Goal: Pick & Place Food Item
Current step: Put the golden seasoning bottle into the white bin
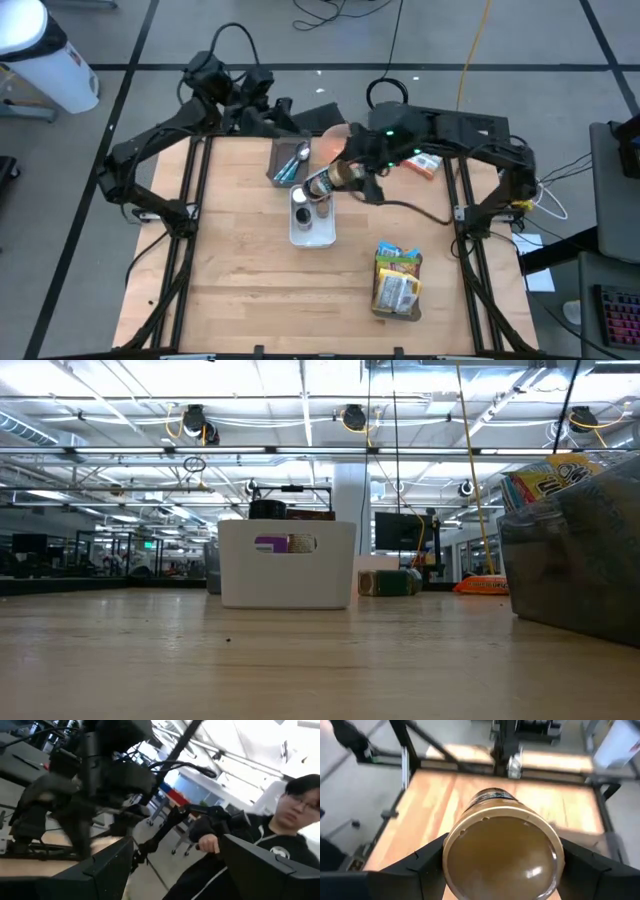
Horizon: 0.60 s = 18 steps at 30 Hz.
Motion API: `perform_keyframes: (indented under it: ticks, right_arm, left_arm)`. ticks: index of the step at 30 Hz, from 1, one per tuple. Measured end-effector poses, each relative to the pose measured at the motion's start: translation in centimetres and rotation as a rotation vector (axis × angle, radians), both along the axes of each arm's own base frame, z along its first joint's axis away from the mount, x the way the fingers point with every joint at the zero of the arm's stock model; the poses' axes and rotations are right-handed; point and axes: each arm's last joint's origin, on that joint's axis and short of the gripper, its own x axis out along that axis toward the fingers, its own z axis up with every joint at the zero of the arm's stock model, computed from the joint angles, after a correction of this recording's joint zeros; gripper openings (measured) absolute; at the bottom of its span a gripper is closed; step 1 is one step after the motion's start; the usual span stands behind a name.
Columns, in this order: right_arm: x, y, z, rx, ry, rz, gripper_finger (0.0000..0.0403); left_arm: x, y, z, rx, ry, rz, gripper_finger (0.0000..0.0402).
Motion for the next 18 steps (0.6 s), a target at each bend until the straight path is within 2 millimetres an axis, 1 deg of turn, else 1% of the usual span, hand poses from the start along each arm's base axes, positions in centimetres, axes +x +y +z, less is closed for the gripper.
perform_keyframes:
  ticks: [2, 5, 9, 12, 18]
  right_arm:
    - [1.1, -0.1, -0.7, 0.001, 0.061, 0.006, 0.0271]
    - [2.7, -0.3, -2.0, 0.004, 0.133, 0.012, 0.0271]
    - [4.6, -0.5, -4.2, 0.032, 0.225, 0.032, 0.0271]
    - [5.9, -0.6, -6.1, 0.045, 0.31, 0.031, 0.0271]
    - [8.0, -0.7, -9.1, 0.06, 0.409, 0.032, 0.0271]
  left_arm:
    - [-0.5, -0.3, 0.2, 0.024, -0.002, -0.007, 0.0311]
    - [-1.3, -0.3, 0.0, 0.049, 0.008, 0.007, 0.0309]
    - [-2.5, -0.1, -0.4, 0.083, 0.023, 0.046, 0.03]
    - [-3.2, 0.3, -1.1, 0.096, 0.051, 0.077, 0.0295]
    - [-3.9, 0.7, -2.6, 0.095, 0.112, 0.1, 0.03]
